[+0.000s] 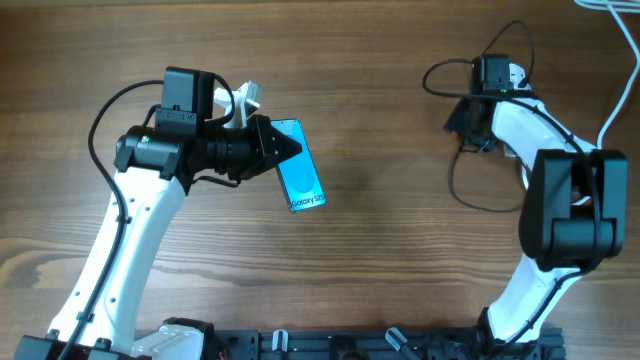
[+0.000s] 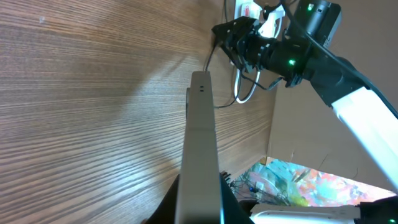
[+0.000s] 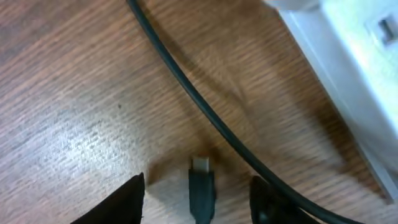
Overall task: Plug charger to phone and switch on socket
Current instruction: 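Grasp the black USB-C cable plug end with the right gripper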
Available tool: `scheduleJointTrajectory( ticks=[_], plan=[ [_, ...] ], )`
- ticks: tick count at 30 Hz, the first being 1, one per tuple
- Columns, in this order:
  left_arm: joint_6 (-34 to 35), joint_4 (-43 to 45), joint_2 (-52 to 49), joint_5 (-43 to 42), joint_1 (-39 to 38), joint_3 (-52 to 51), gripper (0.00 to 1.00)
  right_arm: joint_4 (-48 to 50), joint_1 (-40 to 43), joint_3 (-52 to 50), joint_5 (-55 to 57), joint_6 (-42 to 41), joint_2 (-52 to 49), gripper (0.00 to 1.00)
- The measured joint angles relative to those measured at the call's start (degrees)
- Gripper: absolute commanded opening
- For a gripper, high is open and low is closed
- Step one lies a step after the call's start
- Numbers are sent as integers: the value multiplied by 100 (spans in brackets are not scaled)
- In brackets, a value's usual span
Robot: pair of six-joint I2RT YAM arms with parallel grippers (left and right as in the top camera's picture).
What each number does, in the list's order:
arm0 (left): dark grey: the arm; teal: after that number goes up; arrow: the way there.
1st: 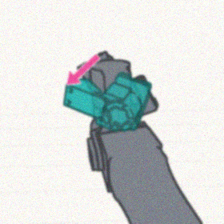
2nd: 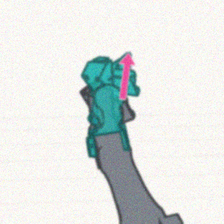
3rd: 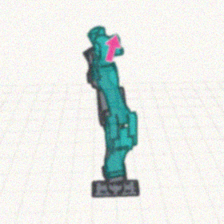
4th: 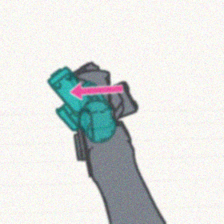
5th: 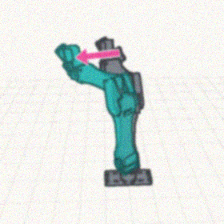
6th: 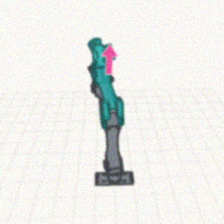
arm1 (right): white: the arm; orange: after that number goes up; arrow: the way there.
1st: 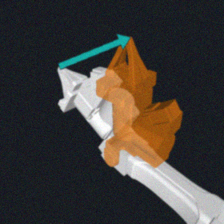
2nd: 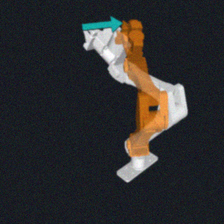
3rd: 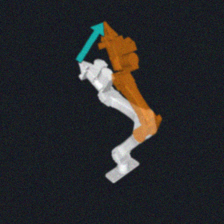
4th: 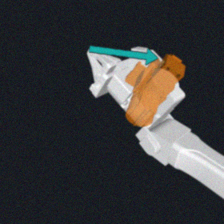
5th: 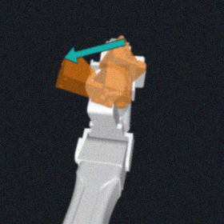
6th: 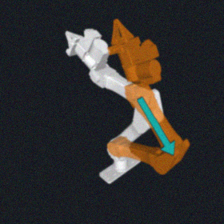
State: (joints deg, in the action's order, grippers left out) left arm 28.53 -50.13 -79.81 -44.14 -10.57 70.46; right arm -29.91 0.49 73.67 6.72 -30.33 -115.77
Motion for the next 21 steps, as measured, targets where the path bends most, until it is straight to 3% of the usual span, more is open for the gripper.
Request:
scheduleJointTrajectory(
  ticks=[2,7,12,14,21],
  plan=[
    [0,0,0,0,0,0,4,190,0,35,59,177,-68,35],
    [0,0,0,0,0,0,4,59,68,109,-299,601,-94,43],
    [0,0,0,-2,0,0,4,-238,76,157,-372,691,-92,11],
    [0,0,0,0,0,0,4,-173,81,149,-389,769,-92,4],
    [7,0,0,0,0,0,4,-155,85,146,-435,955,-92,4]
  ],
)
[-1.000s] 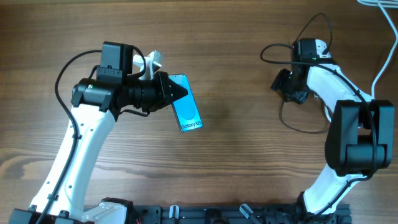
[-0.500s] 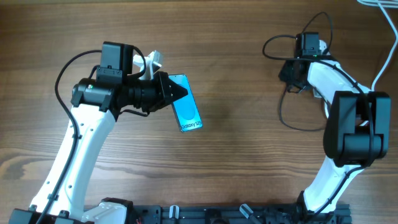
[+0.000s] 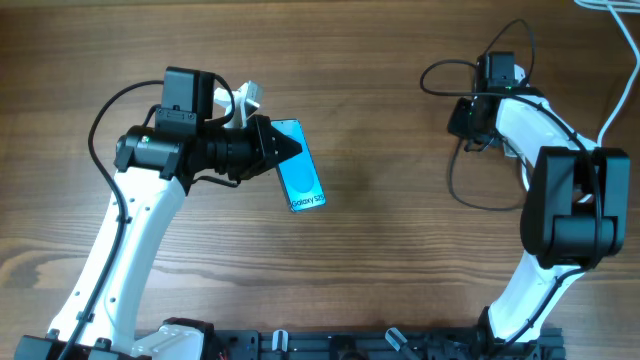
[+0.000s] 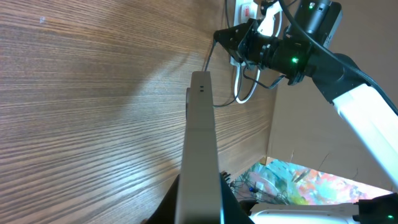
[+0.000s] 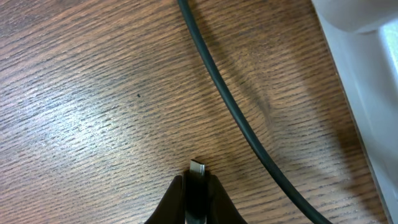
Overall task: Plug charger to phone and switch on socket
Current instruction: 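Grasp the black USB-C cable plug end with the right gripper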
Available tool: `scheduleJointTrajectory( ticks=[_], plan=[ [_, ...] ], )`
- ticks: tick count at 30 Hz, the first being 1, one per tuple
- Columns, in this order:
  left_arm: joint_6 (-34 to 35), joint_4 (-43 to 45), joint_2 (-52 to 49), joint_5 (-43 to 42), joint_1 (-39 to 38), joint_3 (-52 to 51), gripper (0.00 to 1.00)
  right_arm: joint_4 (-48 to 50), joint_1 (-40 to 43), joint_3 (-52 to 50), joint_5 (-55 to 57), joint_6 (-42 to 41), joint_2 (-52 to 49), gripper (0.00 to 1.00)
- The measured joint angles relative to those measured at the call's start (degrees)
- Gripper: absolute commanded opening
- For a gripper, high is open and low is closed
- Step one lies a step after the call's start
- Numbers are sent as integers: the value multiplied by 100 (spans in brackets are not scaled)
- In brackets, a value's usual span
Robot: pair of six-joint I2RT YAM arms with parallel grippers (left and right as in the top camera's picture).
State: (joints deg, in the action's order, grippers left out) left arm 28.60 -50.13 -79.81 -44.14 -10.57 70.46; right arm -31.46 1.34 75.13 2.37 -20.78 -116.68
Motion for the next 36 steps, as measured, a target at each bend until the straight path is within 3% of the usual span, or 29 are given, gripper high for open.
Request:
scheduleJointTrajectory(
  ticks=[2,5,10,14,18,21,24,28,31,32,36],
  plan=[
    [0,0,0,0,0,0,4,24,42,-22,-149,179,35,4],
    [15,2,0,63,0,0,4,-225,-4,-216,-1491,957,315,4],
    [20,389,0,85,0,0,4,-1366,-188,-256,-3517,2229,2059,4],
    [22,535,0,81,0,0,4,-2157,-767,-258,-4046,2946,2894,4],
    [20,542,0,85,0,0,4,-2267,-1458,-302,-4039,3637,3174,4],
    [20,546,0,83,0,0,4,-1733,-1784,-750,-3403,3314,3112,5],
    [-9,474,0,98,9,0,4,-1281,-2459,-1307,-2133,2470,2752,4],
    [-166,-459,0,474,415,0,4,-922,-3106,-1405,-1276,1685,1768,6],
    [-199,-1008,0,824,1062,7,4,-914,-3110,-1408,-1119,1537,1266,12],
    [-199,-1056,0,896,1287,7,4,-914,-3110,-1410,-1104,1497,1220,20],
    [-201,-1102,0,964,1580,7,4,-907,-3110,-1539,-1088,1388,1204,21]
  ],
)
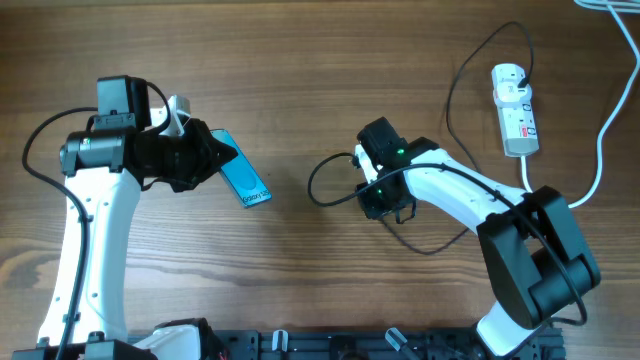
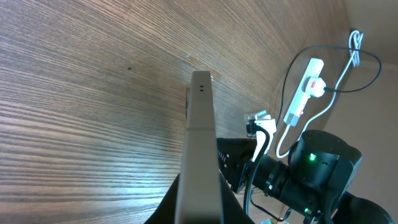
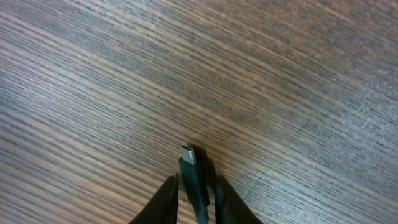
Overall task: Plug charger to phone and switch on socket
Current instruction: 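Grasp the black USB-C cable plug end with the right gripper, then carry the cable plug with the right gripper toward the phone's bottom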
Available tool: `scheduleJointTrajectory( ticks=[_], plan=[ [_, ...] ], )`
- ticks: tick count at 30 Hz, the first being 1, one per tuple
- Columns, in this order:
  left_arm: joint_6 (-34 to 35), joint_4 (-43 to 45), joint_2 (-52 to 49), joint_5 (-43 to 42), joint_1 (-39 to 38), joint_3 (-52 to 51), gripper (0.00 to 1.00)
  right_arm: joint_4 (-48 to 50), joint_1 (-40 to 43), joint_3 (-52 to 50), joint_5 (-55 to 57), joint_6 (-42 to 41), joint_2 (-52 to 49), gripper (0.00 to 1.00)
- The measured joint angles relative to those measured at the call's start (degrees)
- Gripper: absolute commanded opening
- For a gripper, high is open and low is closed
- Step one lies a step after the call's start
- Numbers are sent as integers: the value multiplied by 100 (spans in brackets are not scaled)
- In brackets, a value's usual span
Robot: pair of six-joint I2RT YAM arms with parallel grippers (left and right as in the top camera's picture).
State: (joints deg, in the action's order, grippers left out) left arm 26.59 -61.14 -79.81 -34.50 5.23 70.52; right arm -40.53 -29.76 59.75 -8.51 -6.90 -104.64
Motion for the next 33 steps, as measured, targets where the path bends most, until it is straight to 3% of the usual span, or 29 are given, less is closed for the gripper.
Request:
scheduleJointTrajectory(
  ticks=[3,12,14,18,23,25,27,33],
  plan=[
    [0,-2,0,0,0,-2,4,66,0,-96,4,-98,50,4],
    [0,-4,0,-2,0,0,4,-76,0,-149,-203,59,136,4],
    [-199,72,0,-245,2,-2,4,-601,-7,-109,-1318,798,638,4],
    [-1154,977,0,-1974,7,-4,4,-916,-15,52,-4138,1543,2848,4],
    [-1495,2465,2,-3965,7,2,4,-247,-20,-28,-6220,1727,3171,4],
    [-1521,2673,9,-4478,7,2,4,396,-20,-81,-6572,1521,3086,5],
    [-1521,2686,11,-4697,7,4,4,1751,-20,-142,-6614,446,2855,5],
    [-1517,2944,13,-4959,7,4,4,3296,-472,-164,-6321,-1283,2356,4]
  ],
)
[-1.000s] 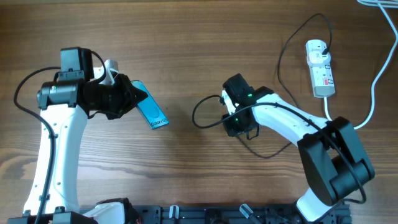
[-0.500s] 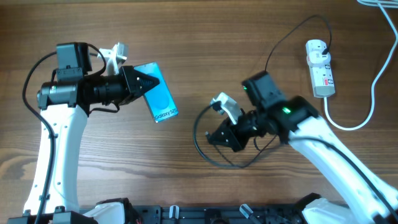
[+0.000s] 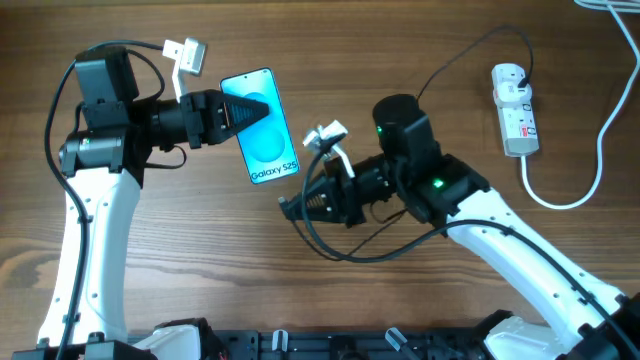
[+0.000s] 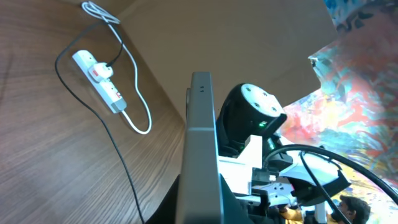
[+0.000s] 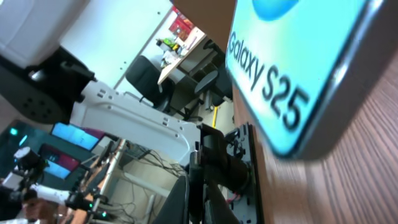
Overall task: Plug charger to phone and switch on socket
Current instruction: 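Carry the cable plug with the right gripper toward the phone's bottom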
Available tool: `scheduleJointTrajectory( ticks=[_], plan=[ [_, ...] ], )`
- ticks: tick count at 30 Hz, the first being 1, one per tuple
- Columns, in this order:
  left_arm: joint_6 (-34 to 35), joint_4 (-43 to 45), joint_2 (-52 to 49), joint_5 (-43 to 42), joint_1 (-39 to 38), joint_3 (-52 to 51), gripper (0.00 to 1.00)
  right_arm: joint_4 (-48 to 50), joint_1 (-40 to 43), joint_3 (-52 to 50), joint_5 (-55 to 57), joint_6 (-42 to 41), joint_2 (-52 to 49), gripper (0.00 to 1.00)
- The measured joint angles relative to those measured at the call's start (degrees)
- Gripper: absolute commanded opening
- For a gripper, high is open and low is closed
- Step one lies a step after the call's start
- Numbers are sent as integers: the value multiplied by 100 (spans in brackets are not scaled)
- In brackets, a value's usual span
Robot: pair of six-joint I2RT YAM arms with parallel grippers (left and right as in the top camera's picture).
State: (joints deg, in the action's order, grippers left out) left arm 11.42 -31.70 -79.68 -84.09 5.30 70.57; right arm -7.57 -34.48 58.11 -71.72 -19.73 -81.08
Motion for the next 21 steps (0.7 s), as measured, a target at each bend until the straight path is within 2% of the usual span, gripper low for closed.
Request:
scheduleJointTrajectory(
  ticks=[5,21],
  plan=[
    [46,4,0,-133,0,0,4,212,-24,-2,610,-627,-4,4],
    [96,2,2,-223,0,0,4,632,-24,0,656,-876,-4,4]
  ],
)
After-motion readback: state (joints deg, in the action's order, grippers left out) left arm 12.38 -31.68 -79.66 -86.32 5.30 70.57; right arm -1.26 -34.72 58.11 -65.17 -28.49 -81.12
